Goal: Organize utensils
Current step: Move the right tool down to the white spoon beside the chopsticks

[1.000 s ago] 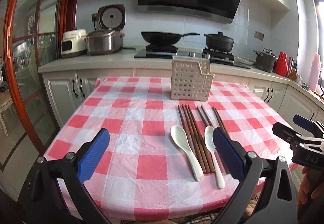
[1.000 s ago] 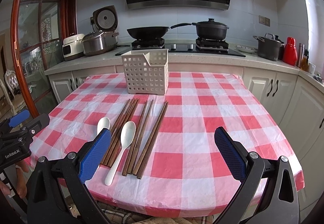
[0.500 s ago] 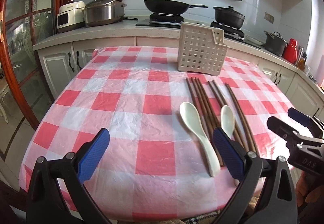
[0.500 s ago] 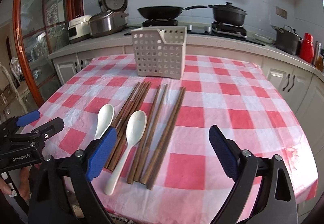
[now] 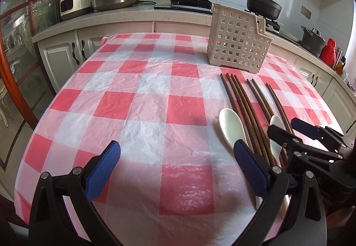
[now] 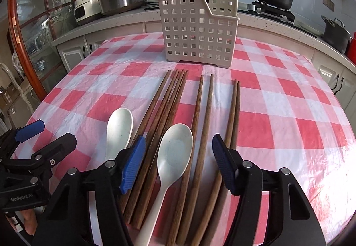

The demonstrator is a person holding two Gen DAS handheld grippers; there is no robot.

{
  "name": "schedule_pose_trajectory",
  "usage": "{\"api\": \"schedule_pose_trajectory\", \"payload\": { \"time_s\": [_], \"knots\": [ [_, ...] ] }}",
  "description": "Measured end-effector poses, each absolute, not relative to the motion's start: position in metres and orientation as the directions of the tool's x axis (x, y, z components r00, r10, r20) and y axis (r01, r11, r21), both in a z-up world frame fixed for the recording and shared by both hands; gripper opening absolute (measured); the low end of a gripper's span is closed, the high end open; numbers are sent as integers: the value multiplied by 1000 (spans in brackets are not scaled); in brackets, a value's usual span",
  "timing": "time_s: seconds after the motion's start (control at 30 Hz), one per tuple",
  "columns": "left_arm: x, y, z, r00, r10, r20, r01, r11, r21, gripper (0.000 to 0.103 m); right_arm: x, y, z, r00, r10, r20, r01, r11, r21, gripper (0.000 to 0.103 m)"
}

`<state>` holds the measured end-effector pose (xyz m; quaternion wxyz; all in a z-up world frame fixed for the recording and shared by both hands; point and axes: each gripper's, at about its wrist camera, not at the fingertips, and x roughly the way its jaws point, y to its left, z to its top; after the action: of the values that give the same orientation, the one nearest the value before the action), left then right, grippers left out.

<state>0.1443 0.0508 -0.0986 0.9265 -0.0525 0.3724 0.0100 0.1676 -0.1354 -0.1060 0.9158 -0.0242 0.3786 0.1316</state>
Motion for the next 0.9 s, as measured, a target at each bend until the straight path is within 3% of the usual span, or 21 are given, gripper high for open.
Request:
{"api": "schedule_pose_trajectory", "payload": {
  "time_s": [0.13, 0.53, 0.67, 0.9],
  "knots": [
    [154, 45, -99, 716, -56, -696, -34, 993, -115, 98, 176, -132, -113, 662, 200, -723, -242, 969, 46, 55],
    [179, 24, -102, 682, -138, -718, 22, 986, -168, 98, 180, -151, -116, 651, 239, -720, -224, 967, 119, 16],
    [189, 7, -109, 655, -170, -736, 64, 983, -169, 81, 177, -159, -116, 652, 276, -706, -231, 959, 162, 14],
    [204, -2, -114, 650, -176, -739, 65, 982, -177, 68, 175, -176, -112, 666, 305, -681, -212, 952, 219, 14]
  ]
}}
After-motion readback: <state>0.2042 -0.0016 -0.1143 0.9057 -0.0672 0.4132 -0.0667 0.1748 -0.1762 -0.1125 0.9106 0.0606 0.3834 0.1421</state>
